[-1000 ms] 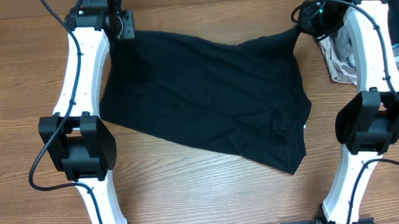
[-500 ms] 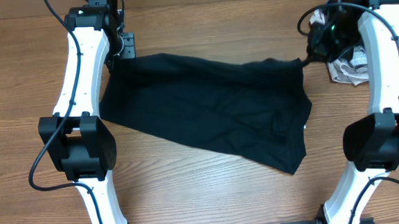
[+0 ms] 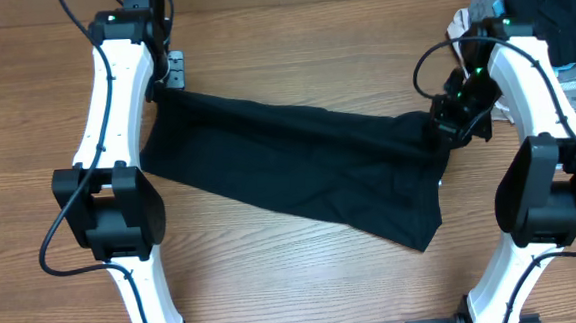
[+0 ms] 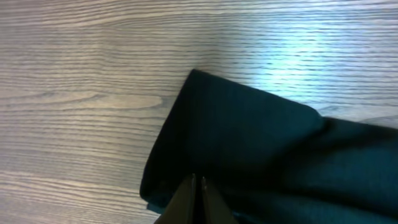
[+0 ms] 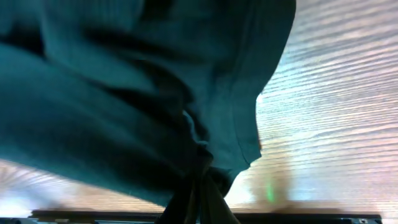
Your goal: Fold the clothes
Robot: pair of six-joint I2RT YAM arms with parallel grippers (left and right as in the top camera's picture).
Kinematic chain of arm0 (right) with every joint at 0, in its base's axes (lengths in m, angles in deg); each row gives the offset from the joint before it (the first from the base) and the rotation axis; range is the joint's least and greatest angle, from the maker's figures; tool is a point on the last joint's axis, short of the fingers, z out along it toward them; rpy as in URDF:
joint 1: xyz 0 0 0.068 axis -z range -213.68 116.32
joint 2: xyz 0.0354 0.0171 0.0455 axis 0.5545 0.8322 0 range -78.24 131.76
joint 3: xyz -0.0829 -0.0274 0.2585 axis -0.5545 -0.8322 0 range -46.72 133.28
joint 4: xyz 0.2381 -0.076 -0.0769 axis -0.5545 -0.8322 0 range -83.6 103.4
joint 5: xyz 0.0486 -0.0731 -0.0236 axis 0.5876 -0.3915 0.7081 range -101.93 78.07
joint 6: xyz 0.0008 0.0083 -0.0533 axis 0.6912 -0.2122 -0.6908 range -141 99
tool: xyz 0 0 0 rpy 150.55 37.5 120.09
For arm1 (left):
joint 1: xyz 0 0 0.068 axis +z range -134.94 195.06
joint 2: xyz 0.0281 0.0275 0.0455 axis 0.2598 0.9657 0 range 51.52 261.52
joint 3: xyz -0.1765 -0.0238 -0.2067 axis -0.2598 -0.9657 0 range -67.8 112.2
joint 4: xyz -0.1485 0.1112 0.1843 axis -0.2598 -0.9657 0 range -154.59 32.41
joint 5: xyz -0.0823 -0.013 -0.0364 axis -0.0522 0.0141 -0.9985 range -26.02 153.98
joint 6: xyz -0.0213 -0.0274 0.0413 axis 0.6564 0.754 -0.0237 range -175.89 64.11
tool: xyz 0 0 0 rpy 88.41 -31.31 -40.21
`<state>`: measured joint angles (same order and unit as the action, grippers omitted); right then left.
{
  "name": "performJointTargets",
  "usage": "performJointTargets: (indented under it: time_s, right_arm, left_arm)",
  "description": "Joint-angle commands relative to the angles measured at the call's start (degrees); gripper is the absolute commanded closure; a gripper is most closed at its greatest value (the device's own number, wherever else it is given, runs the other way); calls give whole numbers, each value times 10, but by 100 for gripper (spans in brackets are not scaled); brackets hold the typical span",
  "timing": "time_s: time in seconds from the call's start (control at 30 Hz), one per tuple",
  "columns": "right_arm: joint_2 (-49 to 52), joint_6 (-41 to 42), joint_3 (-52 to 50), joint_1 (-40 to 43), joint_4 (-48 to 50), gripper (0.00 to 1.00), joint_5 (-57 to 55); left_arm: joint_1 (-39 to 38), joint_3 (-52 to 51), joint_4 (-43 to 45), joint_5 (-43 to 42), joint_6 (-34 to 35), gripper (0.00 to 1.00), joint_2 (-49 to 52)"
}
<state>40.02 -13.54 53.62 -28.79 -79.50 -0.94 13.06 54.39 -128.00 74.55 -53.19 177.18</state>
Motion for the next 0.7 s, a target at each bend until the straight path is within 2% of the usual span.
performJointTargets:
  time_s: [0.0,0.4,0.5,0.53,0.6,0.63,0.67]
  right_arm:
    - [-47,-2,-31,3,9,96,-15]
    - [-59,-3,-109,-6,55,96,-6]
    - [-59,-11,-109,-14,54,95,-6]
    - [-59,-14,-109,-16,54,89,-6]
    - [-59,-14,-109,-19,55,72,-6]
    - [-59,-15,-109,-19,57,64,-6]
    - [-60,-15,-109,-19,57,60,-6]
  left_arm:
    - [12,-3,-5,14,-14,96,5]
    - [12,-11,-34,13,-14,95,43]
    - [12,-11,-35,1,-14,68,55]
    - [12,-11,-35,0,-14,72,58]
    - [14,-11,-33,0,-14,89,59]
    - [16,-10,-30,0,-14,90,58]
    - [18,-9,-26,2,-14,90,58]
